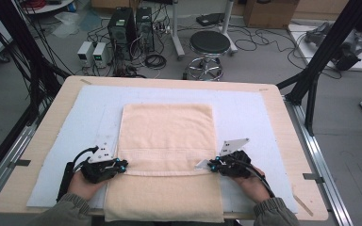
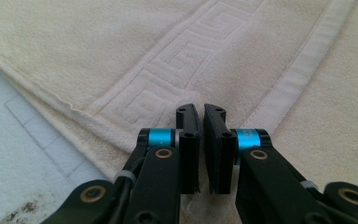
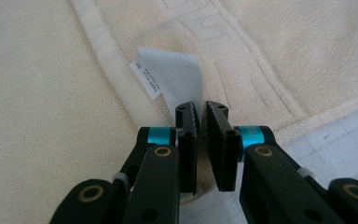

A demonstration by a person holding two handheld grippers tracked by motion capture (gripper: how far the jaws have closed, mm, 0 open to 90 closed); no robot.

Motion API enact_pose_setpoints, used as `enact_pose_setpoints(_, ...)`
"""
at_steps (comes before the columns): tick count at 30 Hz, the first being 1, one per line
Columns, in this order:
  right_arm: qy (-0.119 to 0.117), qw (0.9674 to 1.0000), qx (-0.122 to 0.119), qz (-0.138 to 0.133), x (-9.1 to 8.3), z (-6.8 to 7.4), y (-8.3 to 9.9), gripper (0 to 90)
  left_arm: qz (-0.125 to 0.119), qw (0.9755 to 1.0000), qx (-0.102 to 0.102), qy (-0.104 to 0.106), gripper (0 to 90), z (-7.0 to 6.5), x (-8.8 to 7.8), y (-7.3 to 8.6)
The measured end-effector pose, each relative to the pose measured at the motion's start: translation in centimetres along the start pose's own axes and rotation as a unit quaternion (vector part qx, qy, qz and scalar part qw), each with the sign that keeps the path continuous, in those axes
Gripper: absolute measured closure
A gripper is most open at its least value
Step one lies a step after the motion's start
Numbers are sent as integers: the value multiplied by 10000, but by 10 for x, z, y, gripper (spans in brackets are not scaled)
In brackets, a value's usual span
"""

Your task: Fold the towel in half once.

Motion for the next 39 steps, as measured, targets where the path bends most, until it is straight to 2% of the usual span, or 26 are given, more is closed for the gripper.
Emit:
enact_pose_setpoints(9,18,9999,-34,-109,-4,0,-4,841,-142,9999,-18,-75,854,0,-7,-5)
enact_pose_setpoints(17,-86,9995,-13,-302,-15,3,-12,844,-343,9992,-72,-180,858,-1,-18,-11)
enact_pose_setpoints(27,-136,9989,-201,-401,-35,12,-31,844,-469,9986,53,-218,859,-10,-39,-18)
enact_pose_setpoints(31,-169,9983,-352,-437,-49,23,-38,844,-482,9987,97,-148,860,-24,-54,-16)
enact_pose_setpoints(33,-234,9977,-401,-496,-57,33,-39,845,-390,9990,148,-155,861,-35,-65,-11)
enact_pose_setpoints(37,-549,9959,-482,-534,-78,67,-31,848,-256,9995,165,77,863,-67,-92,1)
enact_pose_setpoints(38,-646,9949,-560,-539,-81,76,-29,846,-167,9994,264,176,862,-79,-100,6)
enact_pose_setpoints(39,-790,9932,-672,-522,-86,90,-24,823,-166,9990,347,241,856,-88,-104,10)
Point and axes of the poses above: each handheld gripper's, and its own axes: x roughly forward along the jaws, y roughly out of its underside, z roughly to its left, the point moved 7 cm from there along x, roughly forward along the jaws, and after that the axes turned 4 degrees about -x, right-handed, at the moved point
